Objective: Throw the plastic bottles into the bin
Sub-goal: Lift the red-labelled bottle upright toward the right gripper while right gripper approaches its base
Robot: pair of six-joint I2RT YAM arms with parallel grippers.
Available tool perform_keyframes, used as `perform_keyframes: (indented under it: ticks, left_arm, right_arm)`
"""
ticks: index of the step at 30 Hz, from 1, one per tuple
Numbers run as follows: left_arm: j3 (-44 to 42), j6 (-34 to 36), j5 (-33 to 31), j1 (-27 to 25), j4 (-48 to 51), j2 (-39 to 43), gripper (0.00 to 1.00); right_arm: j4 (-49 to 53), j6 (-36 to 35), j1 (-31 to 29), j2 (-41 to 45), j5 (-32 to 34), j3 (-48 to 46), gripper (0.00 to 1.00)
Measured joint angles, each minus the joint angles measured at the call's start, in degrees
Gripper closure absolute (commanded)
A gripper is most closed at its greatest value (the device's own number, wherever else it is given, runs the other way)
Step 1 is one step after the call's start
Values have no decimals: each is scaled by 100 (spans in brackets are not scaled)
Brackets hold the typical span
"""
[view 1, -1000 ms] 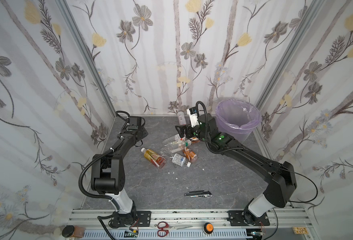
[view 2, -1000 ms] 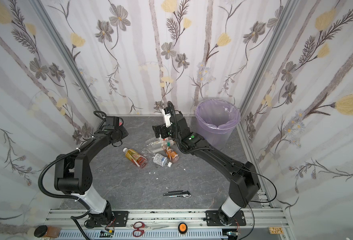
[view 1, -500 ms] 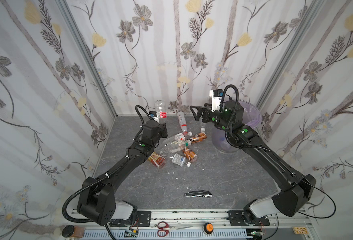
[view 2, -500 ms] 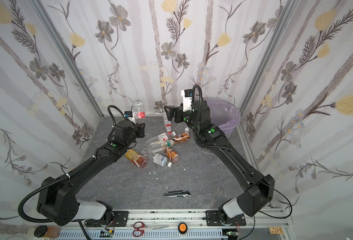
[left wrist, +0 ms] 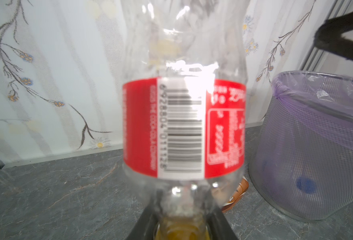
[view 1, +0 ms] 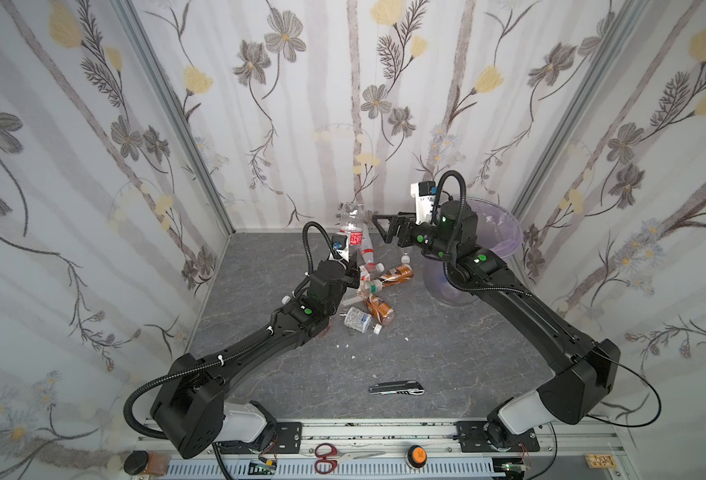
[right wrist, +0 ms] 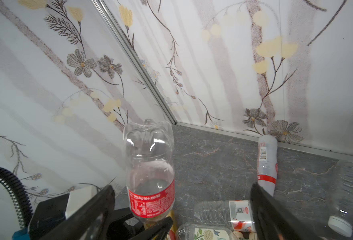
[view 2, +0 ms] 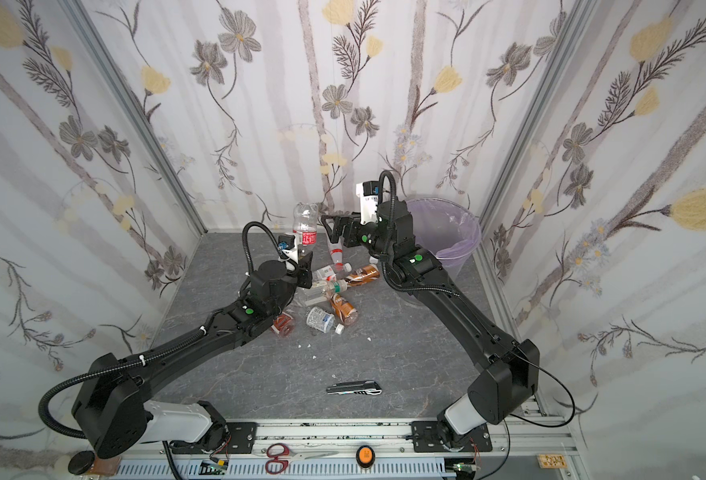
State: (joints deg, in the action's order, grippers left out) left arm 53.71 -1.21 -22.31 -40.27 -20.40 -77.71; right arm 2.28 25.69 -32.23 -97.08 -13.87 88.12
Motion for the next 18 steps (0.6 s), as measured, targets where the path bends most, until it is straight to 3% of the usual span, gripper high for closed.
perform_keyframes:
  ticks: [18]
  left_arm:
    - [-385,1008,-684,-688,-949,13,67]
  right_arm:
    - [-39,535,-13,-155,-387,81,6]
